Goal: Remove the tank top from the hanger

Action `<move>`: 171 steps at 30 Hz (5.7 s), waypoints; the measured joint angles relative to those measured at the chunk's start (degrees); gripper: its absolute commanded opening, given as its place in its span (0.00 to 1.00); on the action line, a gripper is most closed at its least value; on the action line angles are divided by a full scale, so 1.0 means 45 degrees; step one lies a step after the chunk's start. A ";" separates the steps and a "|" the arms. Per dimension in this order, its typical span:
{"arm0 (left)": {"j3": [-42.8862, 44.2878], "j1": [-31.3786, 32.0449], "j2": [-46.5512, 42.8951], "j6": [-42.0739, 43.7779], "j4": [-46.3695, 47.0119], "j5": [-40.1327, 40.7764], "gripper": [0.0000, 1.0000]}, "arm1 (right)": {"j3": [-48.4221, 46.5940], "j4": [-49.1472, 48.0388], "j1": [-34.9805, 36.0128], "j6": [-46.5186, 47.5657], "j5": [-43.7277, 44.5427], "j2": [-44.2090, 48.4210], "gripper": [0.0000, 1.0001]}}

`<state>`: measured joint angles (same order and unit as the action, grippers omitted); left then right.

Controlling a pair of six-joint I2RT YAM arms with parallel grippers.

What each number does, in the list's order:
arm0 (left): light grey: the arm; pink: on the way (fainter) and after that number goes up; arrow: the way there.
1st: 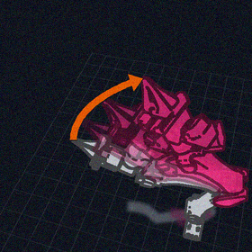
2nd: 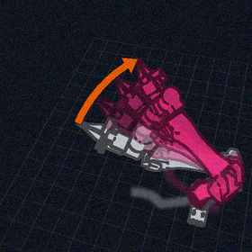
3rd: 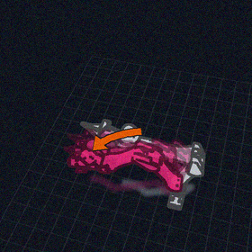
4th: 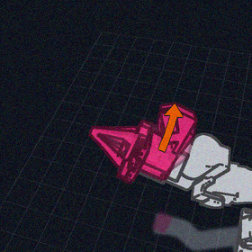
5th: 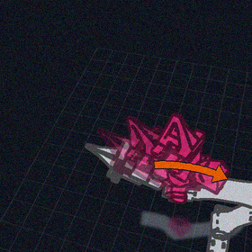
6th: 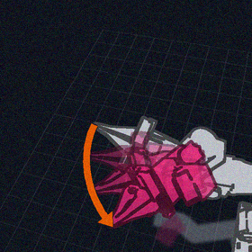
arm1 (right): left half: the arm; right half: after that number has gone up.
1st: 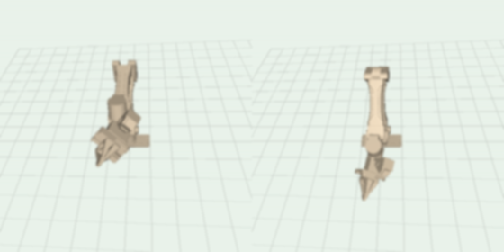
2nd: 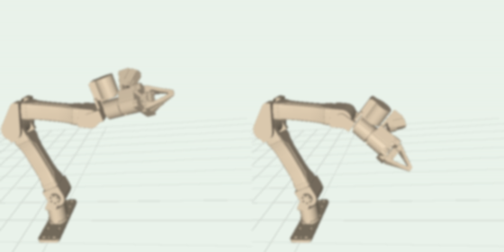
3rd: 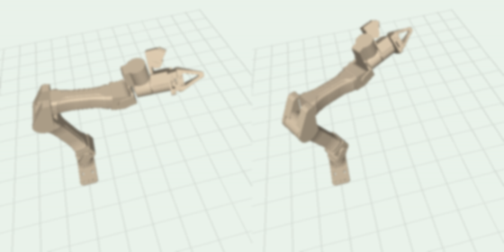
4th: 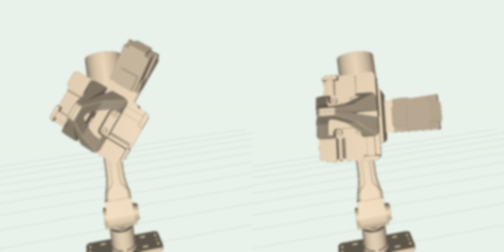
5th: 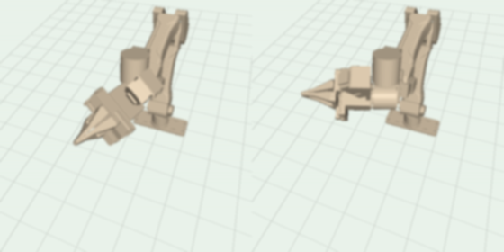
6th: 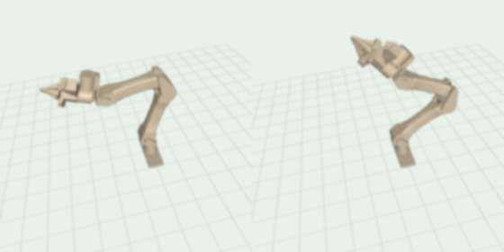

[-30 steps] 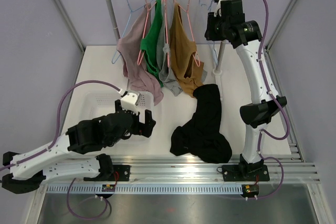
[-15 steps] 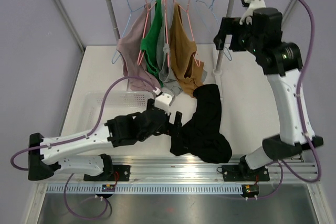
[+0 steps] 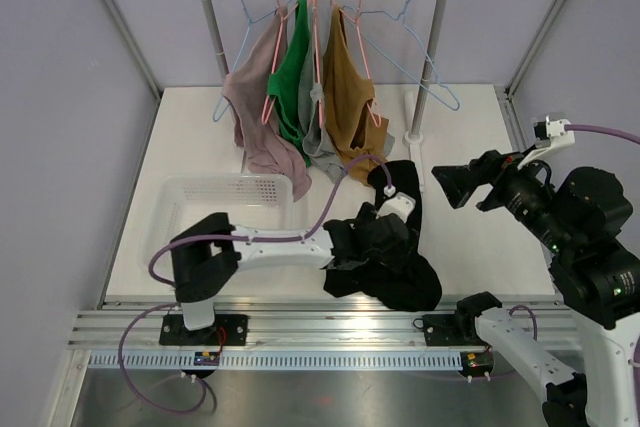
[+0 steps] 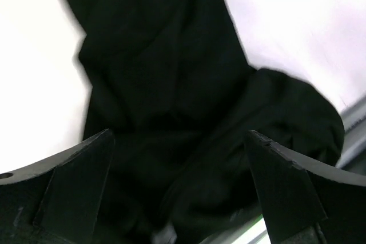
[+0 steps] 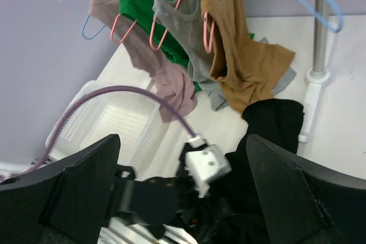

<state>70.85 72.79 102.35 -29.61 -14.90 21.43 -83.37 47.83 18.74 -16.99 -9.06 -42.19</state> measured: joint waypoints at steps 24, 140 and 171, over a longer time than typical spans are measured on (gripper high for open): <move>0.1613 0.0301 -0.0374 -0.0039 -0.3060 0.0267 0.00 | 0.0316 0.0457 0.0000 -0.0029 -0.2001 0.1331 0.99; -0.1112 -0.4692 -1.2682 0.1399 -0.3784 -0.2259 0.99 | -0.2934 0.1545 0.1948 0.1088 -0.0413 -0.2467 0.00; 0.1554 -0.0199 -0.6436 0.2749 0.0092 0.2749 0.07 | 0.1559 0.1768 0.1972 -0.0709 -0.3283 0.2098 0.00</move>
<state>77.84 71.90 73.38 -17.23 -14.48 33.80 -76.36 55.79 27.62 -20.18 -23.83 -32.75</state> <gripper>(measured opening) 0.136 0.086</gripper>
